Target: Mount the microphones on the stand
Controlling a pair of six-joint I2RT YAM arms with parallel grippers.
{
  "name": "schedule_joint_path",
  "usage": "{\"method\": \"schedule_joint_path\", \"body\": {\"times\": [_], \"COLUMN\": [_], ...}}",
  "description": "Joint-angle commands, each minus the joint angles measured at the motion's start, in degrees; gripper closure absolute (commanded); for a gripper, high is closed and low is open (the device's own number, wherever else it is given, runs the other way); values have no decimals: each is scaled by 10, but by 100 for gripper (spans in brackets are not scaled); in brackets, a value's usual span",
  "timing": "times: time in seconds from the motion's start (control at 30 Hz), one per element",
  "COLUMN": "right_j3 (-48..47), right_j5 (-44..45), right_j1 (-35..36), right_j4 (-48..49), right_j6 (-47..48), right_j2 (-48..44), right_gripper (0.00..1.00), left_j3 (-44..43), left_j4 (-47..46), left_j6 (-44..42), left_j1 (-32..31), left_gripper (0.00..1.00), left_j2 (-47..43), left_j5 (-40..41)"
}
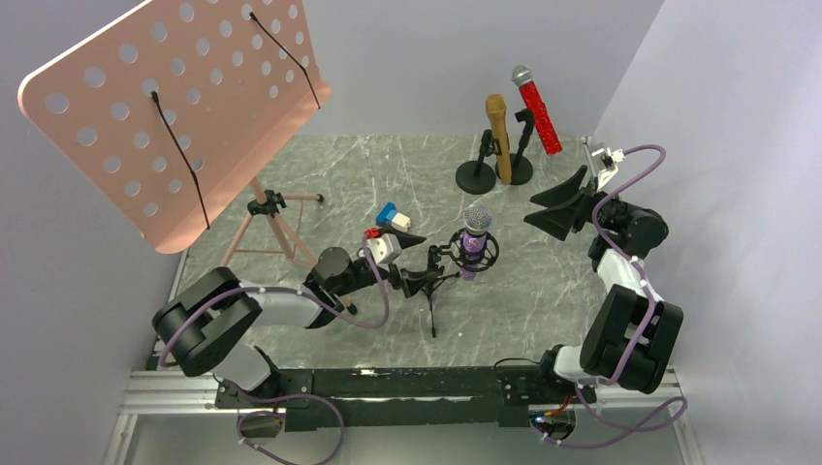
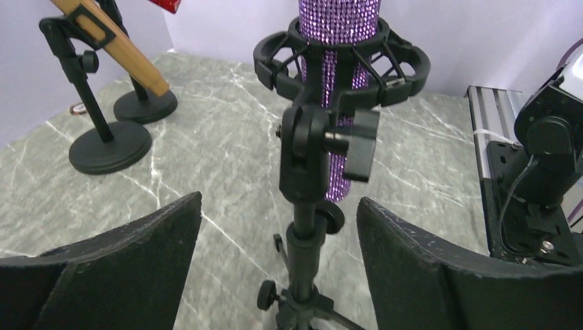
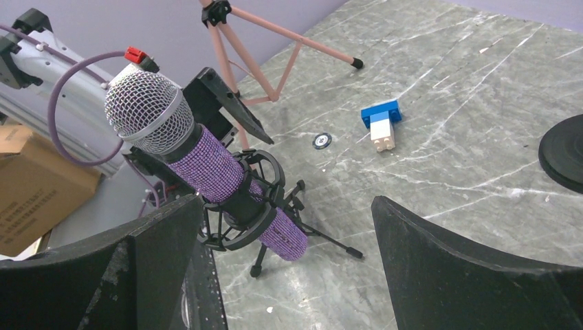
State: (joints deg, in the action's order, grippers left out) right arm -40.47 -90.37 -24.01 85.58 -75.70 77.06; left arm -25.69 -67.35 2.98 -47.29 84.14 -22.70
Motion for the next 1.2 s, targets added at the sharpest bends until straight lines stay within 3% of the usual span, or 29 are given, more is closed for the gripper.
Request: {"method": "schedule_joint_path", "body": {"times": [0.0, 0.23, 0.5, 0.7, 0.77, 0.9, 0.93, 1.17], "right_j3": [-5, -5, -5, -5, -5, -6, -6, -5], "right_j5": [-30, -31, -31, -31, -31, -31, -31, -31], "right_j1": [1, 1, 1, 1, 2, 1, 2, 2], "right_j4": [127, 128, 127, 127, 128, 127, 127, 127], "right_j6": [-1, -1, -2, -3, -3, -3, -3, -3], "right_j2": [-1, 1, 5, 4, 5, 4, 4, 5], "right_gripper": [0, 0, 0, 0, 0, 0, 0, 0], "left_j3": [-35, -31, -35, -34, -34, -41, -42, -81], "left_j4": [-90, -99, -149, -190, -195, -183, -181, -132], "left_j6": [38, 51, 86, 104, 104, 101, 100, 77], "left_j1": [2, 3, 3, 3, 3, 3, 3, 5], "left_gripper": [20, 42, 42, 50, 57, 95, 100, 100], "left_j2": [27, 42, 67, 78, 78, 76, 75, 47], "left_j5": [-25, -29, -57, -47, -45, -50, -49, -5]}}
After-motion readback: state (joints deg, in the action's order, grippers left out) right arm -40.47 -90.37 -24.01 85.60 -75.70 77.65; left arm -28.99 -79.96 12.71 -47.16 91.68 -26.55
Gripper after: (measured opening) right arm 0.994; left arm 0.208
